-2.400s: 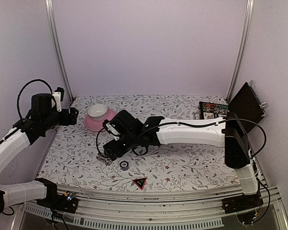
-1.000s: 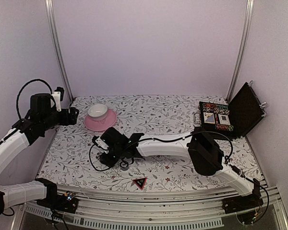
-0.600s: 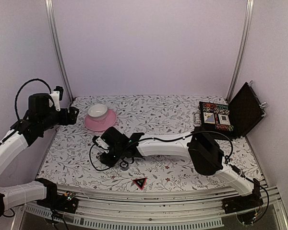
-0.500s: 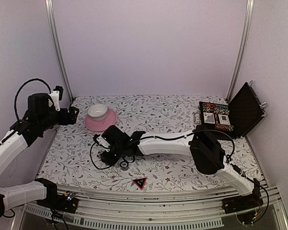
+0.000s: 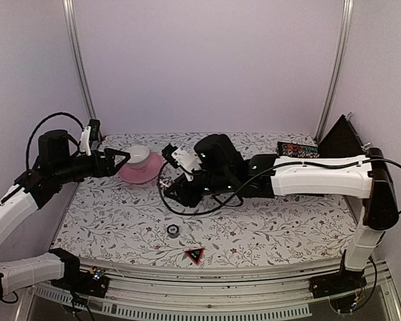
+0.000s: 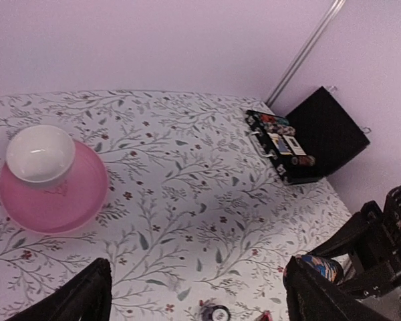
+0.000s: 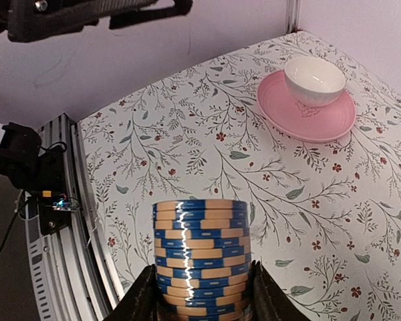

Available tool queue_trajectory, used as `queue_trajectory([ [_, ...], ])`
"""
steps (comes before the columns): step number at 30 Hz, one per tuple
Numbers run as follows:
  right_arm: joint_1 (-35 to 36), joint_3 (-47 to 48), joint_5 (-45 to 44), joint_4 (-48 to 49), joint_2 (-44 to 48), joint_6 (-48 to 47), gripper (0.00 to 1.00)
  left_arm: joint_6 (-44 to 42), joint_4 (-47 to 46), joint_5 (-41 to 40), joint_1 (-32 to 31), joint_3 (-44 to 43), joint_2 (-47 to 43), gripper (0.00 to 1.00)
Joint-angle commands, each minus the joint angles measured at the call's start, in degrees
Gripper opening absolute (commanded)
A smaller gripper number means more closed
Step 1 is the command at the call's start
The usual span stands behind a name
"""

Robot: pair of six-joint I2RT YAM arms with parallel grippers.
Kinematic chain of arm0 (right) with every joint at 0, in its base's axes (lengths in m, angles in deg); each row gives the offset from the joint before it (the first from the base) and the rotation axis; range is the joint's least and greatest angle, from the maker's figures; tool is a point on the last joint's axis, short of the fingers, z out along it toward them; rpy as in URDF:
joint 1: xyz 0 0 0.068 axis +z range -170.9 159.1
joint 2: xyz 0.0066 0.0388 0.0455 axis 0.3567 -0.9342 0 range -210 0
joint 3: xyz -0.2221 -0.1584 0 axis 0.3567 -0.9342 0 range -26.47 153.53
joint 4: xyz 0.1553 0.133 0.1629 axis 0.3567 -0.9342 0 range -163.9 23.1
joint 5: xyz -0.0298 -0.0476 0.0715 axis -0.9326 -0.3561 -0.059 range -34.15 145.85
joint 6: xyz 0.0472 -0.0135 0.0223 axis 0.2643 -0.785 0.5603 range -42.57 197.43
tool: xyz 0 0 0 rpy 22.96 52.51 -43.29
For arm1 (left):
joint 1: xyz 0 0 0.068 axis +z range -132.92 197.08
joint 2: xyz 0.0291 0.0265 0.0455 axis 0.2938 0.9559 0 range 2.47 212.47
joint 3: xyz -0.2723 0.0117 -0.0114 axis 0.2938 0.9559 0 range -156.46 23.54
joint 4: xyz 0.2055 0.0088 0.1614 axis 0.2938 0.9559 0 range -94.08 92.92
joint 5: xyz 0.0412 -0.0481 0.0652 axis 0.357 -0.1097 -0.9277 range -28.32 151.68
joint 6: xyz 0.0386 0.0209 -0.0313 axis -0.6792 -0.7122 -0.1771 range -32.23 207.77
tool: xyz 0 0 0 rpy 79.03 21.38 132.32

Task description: Pack up texas hold em set

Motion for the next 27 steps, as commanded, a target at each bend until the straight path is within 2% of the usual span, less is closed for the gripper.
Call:
queue_trajectory([
  [1,0.1,-10.2,4.1,8.4,11.1,-2.0,0.02,15.1,-6.4,13.7,-8.1,1.4,-0.3,0.90],
  [8,0.6,-17.5,9.3,7.3,20.2,-2.7,0.02,25.4,-14.6,18.1,-20.9,2.7,5.2,0.92],
  [17,1.9,-17.6,8.2,5.7,21.3,-3.6,0.02,28.1,-18.4,21.2,-26.6,1.7,14.0,0.92],
  [22,1.9,-17.3,6.9,5.7,21.0,-4.1,0.02,28.1,-20.0,23.0,-28.8,0.9,17.6,0.87],
  [27,1.9,-17.0,5.8,5.5,21.0,-4.6,0.02,28.0,-20.5,24.0,-29.7,0.5,18.9,0.75],
])
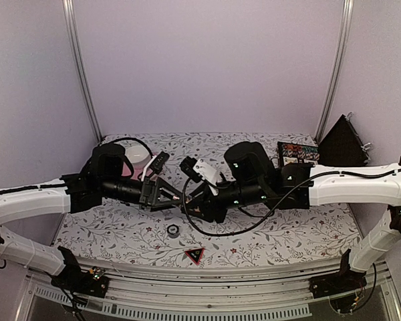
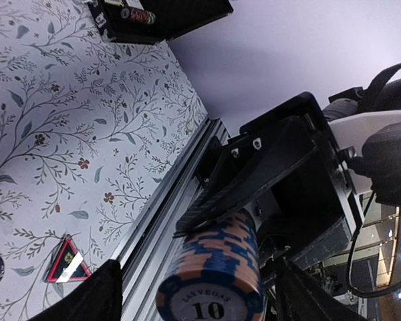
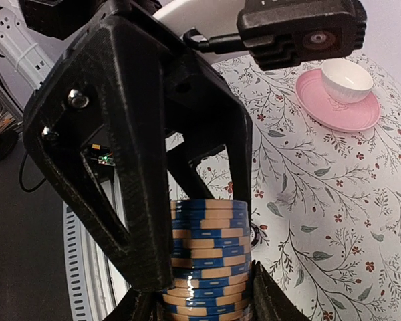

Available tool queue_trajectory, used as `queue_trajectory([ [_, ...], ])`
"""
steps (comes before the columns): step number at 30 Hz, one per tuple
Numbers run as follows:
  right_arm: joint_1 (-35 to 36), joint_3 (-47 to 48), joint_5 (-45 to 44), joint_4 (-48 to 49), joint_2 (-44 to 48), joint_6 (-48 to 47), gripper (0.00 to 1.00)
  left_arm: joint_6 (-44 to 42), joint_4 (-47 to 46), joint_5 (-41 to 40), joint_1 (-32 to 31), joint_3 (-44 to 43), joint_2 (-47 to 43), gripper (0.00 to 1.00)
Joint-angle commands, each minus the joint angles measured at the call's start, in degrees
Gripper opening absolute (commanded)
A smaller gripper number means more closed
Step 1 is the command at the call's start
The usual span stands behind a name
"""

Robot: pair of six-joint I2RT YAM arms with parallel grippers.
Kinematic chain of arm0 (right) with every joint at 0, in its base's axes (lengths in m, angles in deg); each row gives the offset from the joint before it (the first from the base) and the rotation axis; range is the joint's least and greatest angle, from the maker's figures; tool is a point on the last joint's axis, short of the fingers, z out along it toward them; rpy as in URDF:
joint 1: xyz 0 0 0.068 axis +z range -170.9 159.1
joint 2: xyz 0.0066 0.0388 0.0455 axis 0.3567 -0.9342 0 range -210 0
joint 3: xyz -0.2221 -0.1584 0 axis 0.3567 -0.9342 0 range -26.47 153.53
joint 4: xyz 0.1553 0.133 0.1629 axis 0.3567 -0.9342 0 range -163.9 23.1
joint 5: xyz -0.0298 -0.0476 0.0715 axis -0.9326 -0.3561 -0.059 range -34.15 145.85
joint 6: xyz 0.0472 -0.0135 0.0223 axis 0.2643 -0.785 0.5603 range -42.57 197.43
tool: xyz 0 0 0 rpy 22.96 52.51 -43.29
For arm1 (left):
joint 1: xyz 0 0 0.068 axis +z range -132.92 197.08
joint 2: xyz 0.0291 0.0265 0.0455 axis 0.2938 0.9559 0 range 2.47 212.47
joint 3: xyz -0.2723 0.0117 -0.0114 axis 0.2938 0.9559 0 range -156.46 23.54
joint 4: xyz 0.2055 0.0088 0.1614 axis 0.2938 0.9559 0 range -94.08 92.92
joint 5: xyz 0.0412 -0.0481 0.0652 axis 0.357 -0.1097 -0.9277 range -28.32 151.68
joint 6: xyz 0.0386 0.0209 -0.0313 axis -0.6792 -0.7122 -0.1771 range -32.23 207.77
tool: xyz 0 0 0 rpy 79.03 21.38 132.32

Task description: Pack up texas hold em set

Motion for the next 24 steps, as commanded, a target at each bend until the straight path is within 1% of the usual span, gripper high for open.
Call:
queue_trajectory([
  [1,0.3,1.1,-1.3,3.2,2.6,-1.0,0.02,0.0,-3.0,2.4,-1.5,-1.7,0.6,0.73],
  [8,0.3,1.6,-1.8,2.7,2.6,-1.6,0.02,0.5,-3.6,3.0,-2.0,-2.3,0.6,0.56],
  [12,0.3,1.8,-2.1,2.1,2.1,-1.6,0.02,1.7,-6.2,4.1,-2.0,-1.7,0.6,0.42],
  [15,0.3,1.6,-2.4,1.9,2.0,-1.6,0.02,2.1,-6.5,4.1,-2.1,-1.7,0.8,0.33],
  [18,0.4,1.4,-2.9,1.9,2.3,-1.6,0.04,3.3,-8.1,4.2,-2.1,-1.3,0.9,0.22],
  [19,0.5,1.2,-3.2,1.9,2.6,-1.6,0.09,3.8,-8.8,4.1,-2.3,-1.0,0.8,0.18],
  [20,0.5,0.7,-3.7,1.9,2.9,-1.6,0.18,4.2,-9.3,3.6,-2.4,-0.9,0.6,0.15],
  [21,0.5,0.5,-4.1,1.9,3.3,-1.4,0.35,4.2,-9.4,2.5,-2.6,-0.8,0.3,0.11],
  [22,0.5,0.2,-4.6,1.9,3.7,-1.1,0.48,3.9,-9.4,1.1,-2.7,-0.8,-0.2,0.08],
  [24,0.5,-0.6,-5.5,2.1,4.9,0.3,0.63,2.7,-9.4,-3.3,-2.7,-0.5,-1.8,0.01],
])
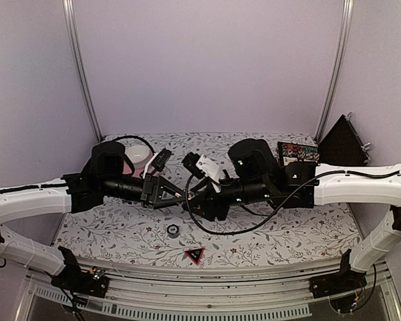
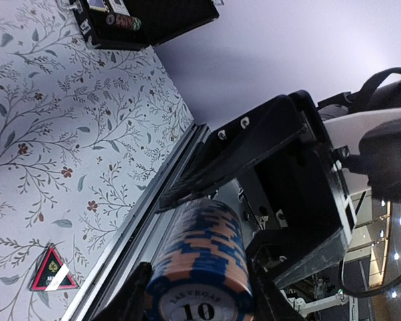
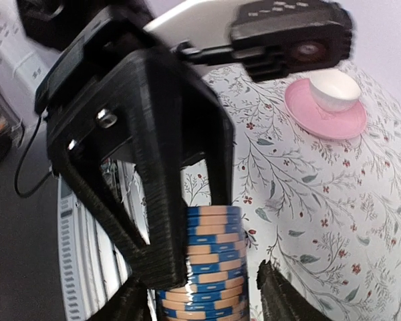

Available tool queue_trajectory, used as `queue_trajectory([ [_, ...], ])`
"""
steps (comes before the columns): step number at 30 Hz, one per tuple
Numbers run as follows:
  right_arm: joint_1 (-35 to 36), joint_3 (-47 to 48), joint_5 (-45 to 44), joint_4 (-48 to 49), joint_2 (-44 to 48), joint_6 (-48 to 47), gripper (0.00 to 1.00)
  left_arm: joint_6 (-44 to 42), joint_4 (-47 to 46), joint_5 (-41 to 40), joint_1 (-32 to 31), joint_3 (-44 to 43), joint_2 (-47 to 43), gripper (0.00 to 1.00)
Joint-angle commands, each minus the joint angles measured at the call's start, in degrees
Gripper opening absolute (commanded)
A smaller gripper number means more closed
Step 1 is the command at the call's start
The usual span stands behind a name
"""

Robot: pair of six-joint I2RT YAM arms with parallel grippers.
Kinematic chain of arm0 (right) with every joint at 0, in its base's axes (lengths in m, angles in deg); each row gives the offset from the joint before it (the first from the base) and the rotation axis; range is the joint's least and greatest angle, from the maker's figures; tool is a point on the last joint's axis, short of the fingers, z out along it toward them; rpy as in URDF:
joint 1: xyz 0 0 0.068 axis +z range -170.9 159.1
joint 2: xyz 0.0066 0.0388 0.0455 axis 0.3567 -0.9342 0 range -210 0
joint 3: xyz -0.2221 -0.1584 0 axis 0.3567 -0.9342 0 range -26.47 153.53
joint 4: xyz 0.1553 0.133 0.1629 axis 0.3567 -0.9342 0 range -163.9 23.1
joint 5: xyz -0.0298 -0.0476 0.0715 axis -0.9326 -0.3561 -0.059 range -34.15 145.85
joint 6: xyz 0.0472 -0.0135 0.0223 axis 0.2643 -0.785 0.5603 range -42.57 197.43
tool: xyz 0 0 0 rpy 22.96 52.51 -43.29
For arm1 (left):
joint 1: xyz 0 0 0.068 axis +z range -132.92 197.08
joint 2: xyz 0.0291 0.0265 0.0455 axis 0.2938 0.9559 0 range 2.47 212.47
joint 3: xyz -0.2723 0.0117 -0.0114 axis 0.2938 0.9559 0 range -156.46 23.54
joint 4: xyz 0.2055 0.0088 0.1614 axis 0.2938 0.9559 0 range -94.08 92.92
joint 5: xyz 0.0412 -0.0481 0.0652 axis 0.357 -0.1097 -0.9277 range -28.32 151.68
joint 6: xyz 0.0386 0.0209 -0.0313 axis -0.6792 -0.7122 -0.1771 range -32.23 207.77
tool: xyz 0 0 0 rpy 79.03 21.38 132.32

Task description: Pack up texas hold em set

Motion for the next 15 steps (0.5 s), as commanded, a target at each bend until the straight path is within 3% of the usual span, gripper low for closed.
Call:
queue_trajectory([
  [1,0.4,-1.5,-3.7,2.6,4.2,2.0,0.67,-1.2,-5.7,-6.6,-1.6,0.5,-3.5,0.00],
  [5,0.4,-4.0,-5.9,3.3,8.7,6.1,0.84,-7.0,-5.9,-15.9,-1.7,1.0,-7.0,0.00],
  [9,-0.2,-6.9,-9.3,4.7,13.7,17.0,1.00,-16.0,-6.9,-21.0,-2.7,1.8,-9.2,0.00],
  [15,-2.1,-6.8,-6.8,3.3,16.6,34.0,0.99,-35.0,-6.5,-33.8,-12.4,2.2,-10.1,0.00],
])
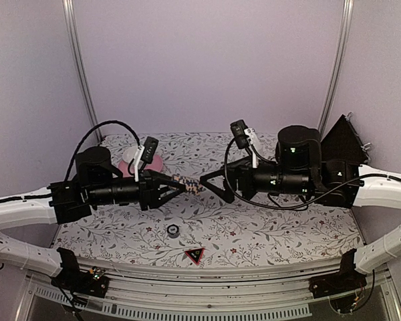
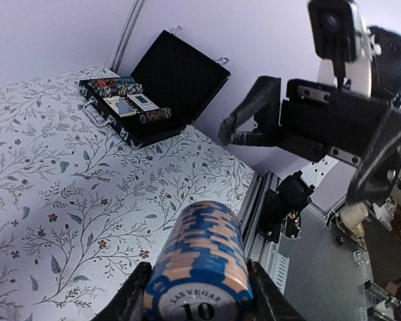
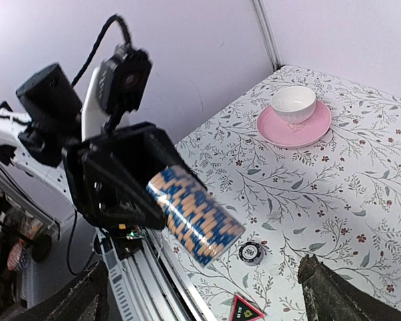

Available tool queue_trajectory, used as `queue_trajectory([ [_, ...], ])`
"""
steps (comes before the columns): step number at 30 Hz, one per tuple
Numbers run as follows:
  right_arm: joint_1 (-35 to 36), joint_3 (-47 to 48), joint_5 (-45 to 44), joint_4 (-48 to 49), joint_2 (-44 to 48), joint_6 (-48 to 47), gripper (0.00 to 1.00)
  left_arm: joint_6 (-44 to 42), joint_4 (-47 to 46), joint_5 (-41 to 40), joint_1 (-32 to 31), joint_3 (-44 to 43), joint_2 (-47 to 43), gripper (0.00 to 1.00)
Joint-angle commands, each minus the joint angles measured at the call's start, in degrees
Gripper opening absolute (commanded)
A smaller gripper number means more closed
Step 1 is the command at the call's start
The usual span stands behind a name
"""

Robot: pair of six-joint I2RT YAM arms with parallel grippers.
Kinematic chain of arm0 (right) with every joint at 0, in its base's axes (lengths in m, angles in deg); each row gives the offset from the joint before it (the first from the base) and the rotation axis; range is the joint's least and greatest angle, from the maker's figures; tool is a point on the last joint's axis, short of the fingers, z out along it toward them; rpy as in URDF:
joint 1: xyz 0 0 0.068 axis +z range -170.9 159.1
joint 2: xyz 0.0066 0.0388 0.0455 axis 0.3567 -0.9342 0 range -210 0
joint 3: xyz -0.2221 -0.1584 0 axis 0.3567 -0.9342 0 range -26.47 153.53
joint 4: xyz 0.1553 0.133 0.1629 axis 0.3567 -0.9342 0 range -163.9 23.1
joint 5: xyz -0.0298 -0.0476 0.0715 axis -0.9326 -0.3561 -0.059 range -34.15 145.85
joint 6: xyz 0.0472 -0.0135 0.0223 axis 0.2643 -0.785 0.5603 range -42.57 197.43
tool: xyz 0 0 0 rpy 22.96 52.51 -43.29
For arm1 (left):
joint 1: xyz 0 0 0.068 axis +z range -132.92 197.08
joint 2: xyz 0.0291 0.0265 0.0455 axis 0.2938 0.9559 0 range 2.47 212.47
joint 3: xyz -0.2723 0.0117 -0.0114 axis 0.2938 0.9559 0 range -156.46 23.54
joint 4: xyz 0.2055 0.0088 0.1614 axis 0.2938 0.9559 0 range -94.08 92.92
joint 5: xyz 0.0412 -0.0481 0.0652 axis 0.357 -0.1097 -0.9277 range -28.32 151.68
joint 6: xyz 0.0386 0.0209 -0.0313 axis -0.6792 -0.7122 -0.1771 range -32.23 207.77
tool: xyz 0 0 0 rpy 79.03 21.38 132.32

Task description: Pack up texas hold em set

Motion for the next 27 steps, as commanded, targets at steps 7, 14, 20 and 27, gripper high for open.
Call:
queue_trajectory([
  [7,-0.7,2.2,5.6,-0.7,-1.7,22.3,0.99,-23.4,-8.5,-18.9,-13.8,0.8,0.5,0.00],
  [14,0.8,4.7,7.9,-1.8,-6.7,23.3,0.99,-24.8,-8.2,-19.9,-15.7,-0.1,2.7,0.00],
  [20,1.3,5.9,4.4,-7.4,-8.8,24.6,0.99,-25.0,-8.8,-22.3,-17.3,0.4,2.7,0.00],
  [27,1.6,5.8,2.8,-9.1,-8.9,26.2,0.99,-25.4,-8.8,-23.8,-18.2,0.6,2.7,0.00],
])
